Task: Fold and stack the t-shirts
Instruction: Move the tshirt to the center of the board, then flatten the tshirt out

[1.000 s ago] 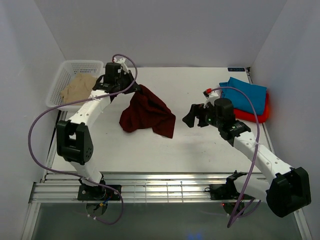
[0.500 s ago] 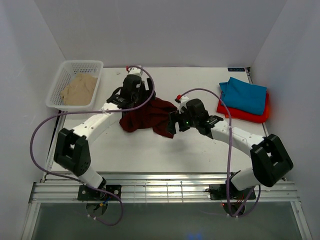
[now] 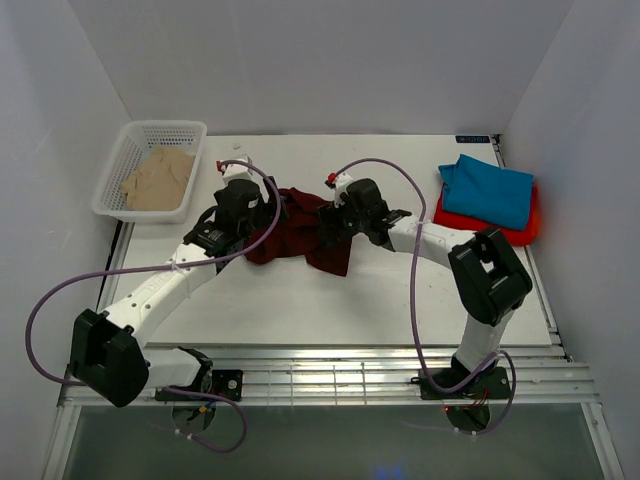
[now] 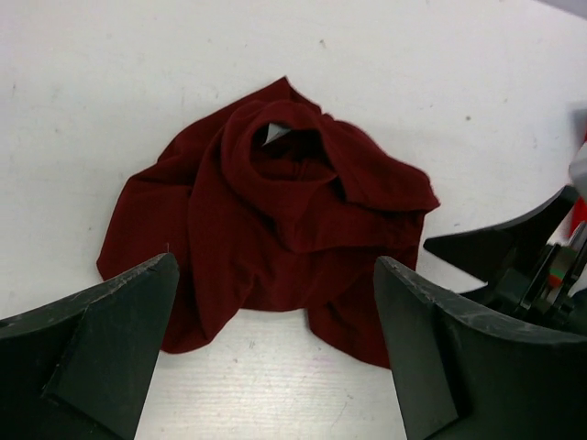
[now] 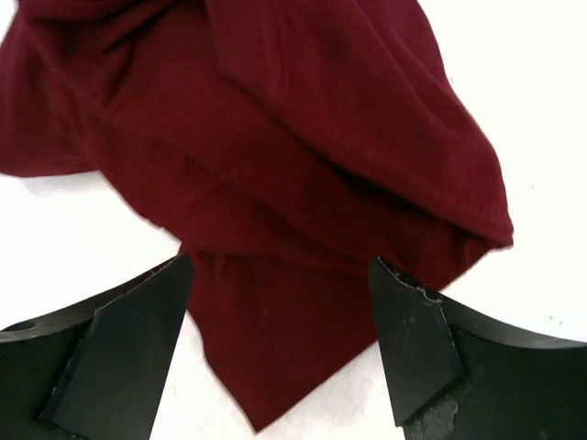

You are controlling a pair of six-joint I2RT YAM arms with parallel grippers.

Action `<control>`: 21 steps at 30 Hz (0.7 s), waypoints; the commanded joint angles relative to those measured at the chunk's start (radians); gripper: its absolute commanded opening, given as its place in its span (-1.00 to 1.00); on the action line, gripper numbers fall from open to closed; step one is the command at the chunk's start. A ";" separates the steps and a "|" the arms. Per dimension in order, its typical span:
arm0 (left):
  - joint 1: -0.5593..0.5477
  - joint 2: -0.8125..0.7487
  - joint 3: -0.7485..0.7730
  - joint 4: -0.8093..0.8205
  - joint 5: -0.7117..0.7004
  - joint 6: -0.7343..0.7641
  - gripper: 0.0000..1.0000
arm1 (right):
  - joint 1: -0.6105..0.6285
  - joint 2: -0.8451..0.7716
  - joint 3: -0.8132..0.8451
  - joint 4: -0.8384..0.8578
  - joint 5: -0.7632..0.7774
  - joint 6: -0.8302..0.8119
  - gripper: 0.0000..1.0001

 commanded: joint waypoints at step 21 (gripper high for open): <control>-0.061 -0.149 -0.200 -0.031 -0.003 -0.116 0.00 | 0.039 -0.022 0.350 -0.162 0.041 -0.076 -0.84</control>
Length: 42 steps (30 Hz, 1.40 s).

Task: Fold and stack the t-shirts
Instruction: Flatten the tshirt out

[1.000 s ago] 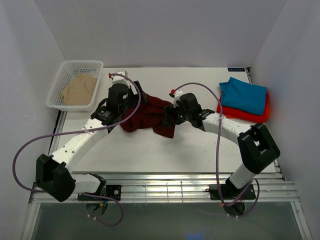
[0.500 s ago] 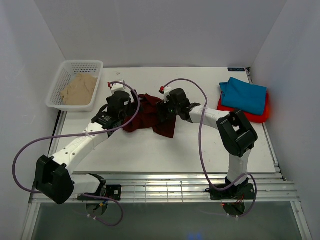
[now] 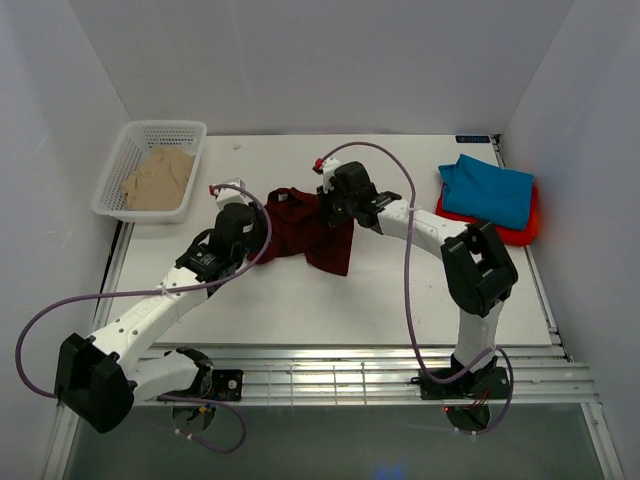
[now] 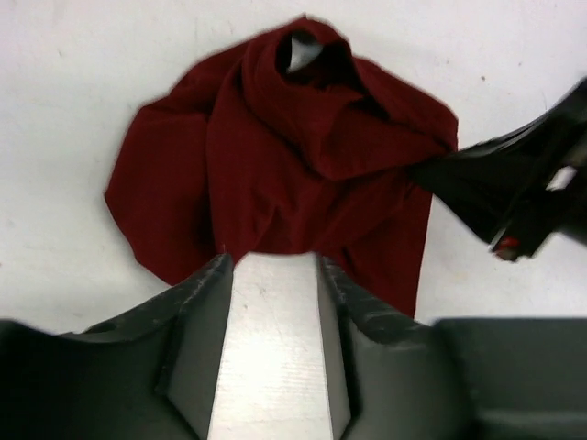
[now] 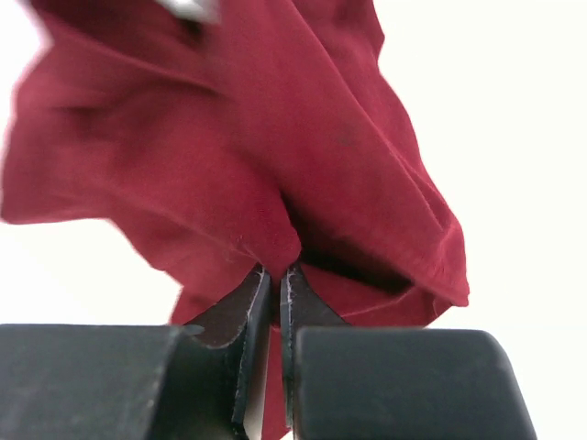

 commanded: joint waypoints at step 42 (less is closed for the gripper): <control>-0.130 0.230 0.149 0.283 -0.792 0.247 -1.00 | 0.136 -0.726 0.518 -0.396 0.156 0.091 -0.85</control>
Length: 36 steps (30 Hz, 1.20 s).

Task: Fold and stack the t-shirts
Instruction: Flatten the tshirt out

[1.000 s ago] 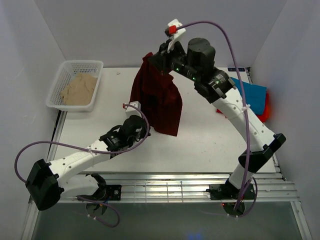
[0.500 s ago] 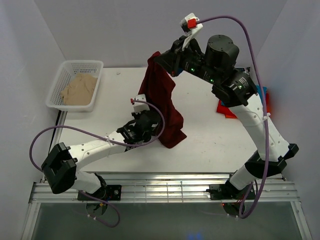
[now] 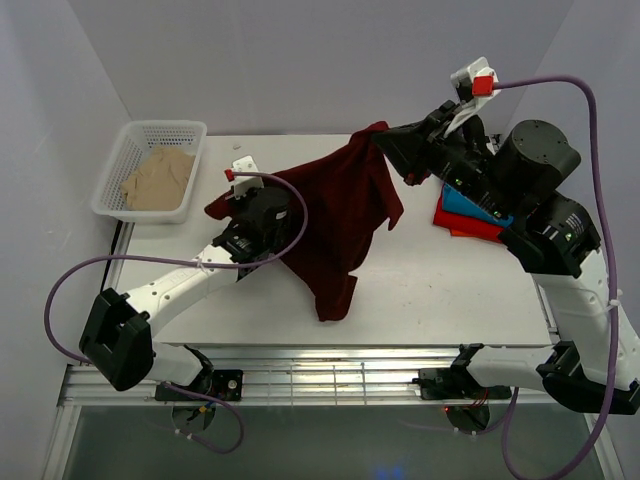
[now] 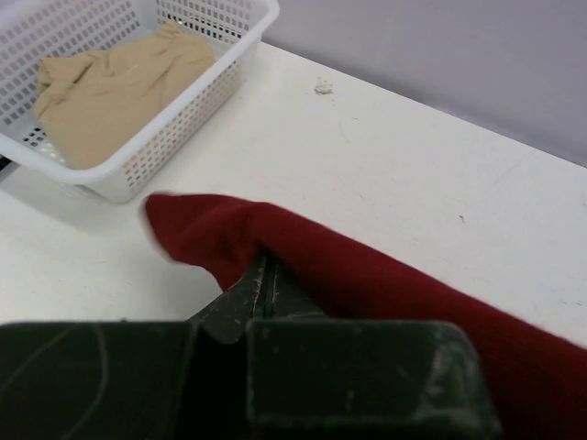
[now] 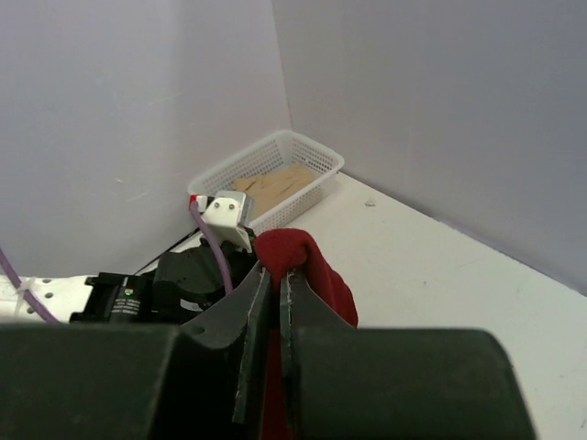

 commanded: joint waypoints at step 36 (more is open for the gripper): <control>-0.011 0.043 -0.260 -0.358 0.683 -0.382 0.01 | 0.003 -0.135 -0.559 0.181 0.323 0.042 -0.85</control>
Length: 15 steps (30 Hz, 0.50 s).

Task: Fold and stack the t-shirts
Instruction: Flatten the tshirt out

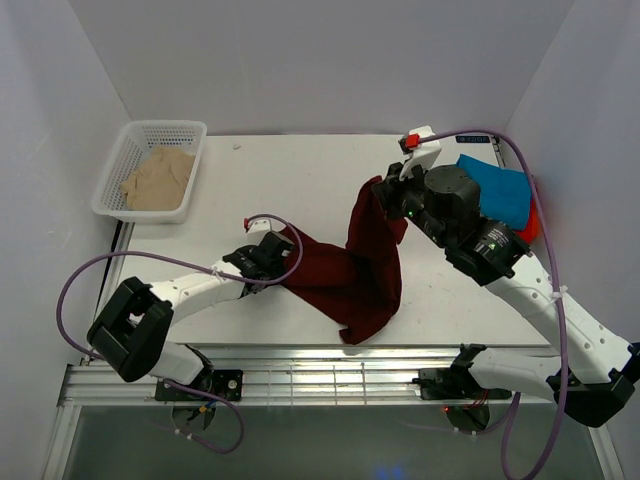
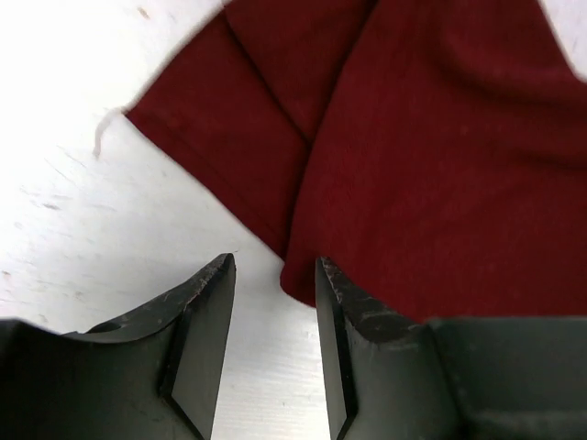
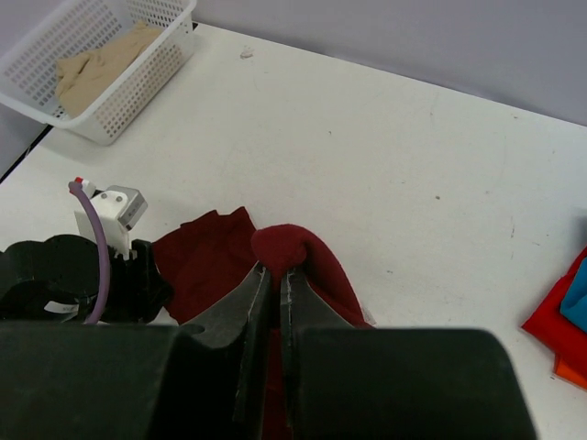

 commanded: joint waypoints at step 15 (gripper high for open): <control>-0.033 -0.046 -0.084 0.113 0.123 -0.044 0.01 | 0.003 -0.035 -0.028 0.089 -0.027 0.026 -0.85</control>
